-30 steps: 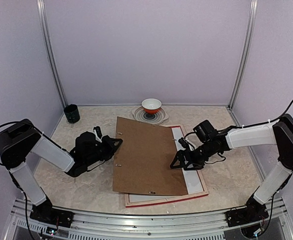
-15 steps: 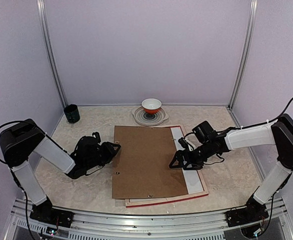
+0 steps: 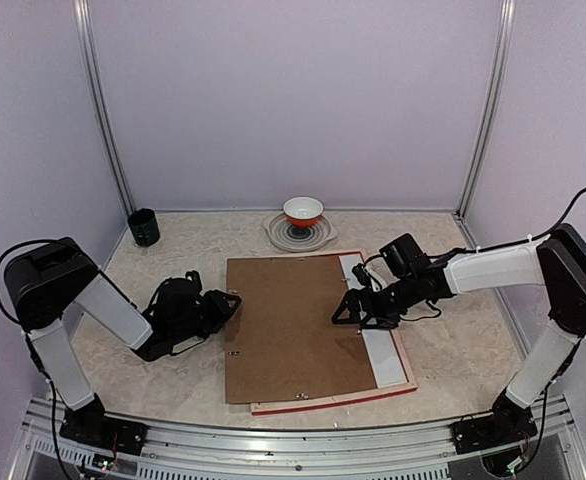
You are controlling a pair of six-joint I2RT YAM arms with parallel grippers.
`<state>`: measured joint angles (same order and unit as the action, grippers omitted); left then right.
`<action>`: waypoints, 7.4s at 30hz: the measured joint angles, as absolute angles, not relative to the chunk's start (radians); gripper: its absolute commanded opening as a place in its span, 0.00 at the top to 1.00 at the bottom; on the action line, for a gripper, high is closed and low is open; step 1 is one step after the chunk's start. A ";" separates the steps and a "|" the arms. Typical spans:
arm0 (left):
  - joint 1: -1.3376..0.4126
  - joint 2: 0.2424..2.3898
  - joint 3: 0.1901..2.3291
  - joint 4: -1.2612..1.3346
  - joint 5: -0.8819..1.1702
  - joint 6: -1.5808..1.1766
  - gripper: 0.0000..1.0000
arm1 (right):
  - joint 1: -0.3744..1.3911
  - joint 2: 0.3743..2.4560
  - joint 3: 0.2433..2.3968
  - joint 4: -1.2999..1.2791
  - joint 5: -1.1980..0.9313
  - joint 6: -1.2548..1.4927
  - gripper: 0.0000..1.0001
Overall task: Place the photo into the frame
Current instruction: Place the backboard on the frame body.
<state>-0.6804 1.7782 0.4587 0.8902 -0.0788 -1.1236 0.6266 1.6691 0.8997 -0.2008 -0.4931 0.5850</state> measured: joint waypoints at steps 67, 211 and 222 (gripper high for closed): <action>-0.669 1.792 0.439 0.949 -0.019 -1.129 0.36 | 0.654 1.692 0.908 -0.181 -0.471 0.595 0.01; -0.685 1.668 0.620 0.451 -0.145 -1.032 0.29 | 0.384 1.762 1.198 -0.375 -0.156 0.469 0.01; -0.719 1.686 0.662 0.405 -0.208 -1.031 0.28 | 0.354 1.763 1.085 -0.348 -0.190 0.464 0.01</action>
<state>-0.7185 1.6855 0.6624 0.4049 -0.2081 -1.0313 0.3542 1.7626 1.0847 -0.3481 -0.1902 0.4641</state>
